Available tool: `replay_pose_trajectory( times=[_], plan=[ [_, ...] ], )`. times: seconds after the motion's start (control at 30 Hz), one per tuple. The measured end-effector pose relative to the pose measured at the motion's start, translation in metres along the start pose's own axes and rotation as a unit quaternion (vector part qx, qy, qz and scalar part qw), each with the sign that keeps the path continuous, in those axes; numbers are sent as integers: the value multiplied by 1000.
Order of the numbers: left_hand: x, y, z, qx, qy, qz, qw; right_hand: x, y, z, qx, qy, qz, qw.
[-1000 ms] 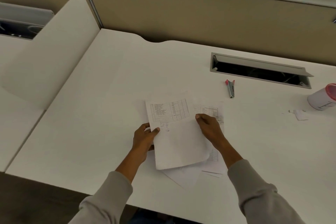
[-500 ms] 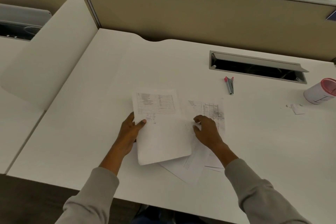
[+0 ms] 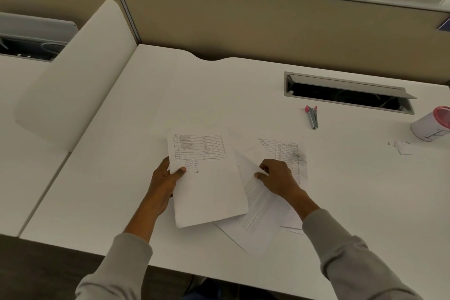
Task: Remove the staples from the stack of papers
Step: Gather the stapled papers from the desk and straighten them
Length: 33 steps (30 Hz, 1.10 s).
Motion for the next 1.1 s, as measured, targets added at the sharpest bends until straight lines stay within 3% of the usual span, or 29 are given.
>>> replay_pose_trajectory(
  times=[0.13,0.33,0.53,0.7,0.9,1.1],
  plan=[
    [-4,-1,-4,1,-17,16,1000,13,39,11,-70,50,-56,995],
    [-8,-15,-9,24,-34,32,999,45,135,21,-38,71,-170,982],
    [-16,-34,2,42,-18,37,998,95,225,45,-10,107,-303,947],
    [-24,-48,12,40,-12,36,998,136,273,68,-65,148,-381,911],
    [-25,-52,23,9,11,5,1000,118,258,56,-183,119,-350,911],
    [-22,-51,35,-42,43,-11,998,47,138,15,-269,12,-231,935]
  ],
)
Point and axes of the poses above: each hand's wrist, its own x-axis away from the middle knuckle, its own y-axis out of the back of the hand, z = x × y, the point moved 10 cm from there along -x, towards the middle knuckle, and after that the axes turned 5 degrees about z, right-handed, at the moved point
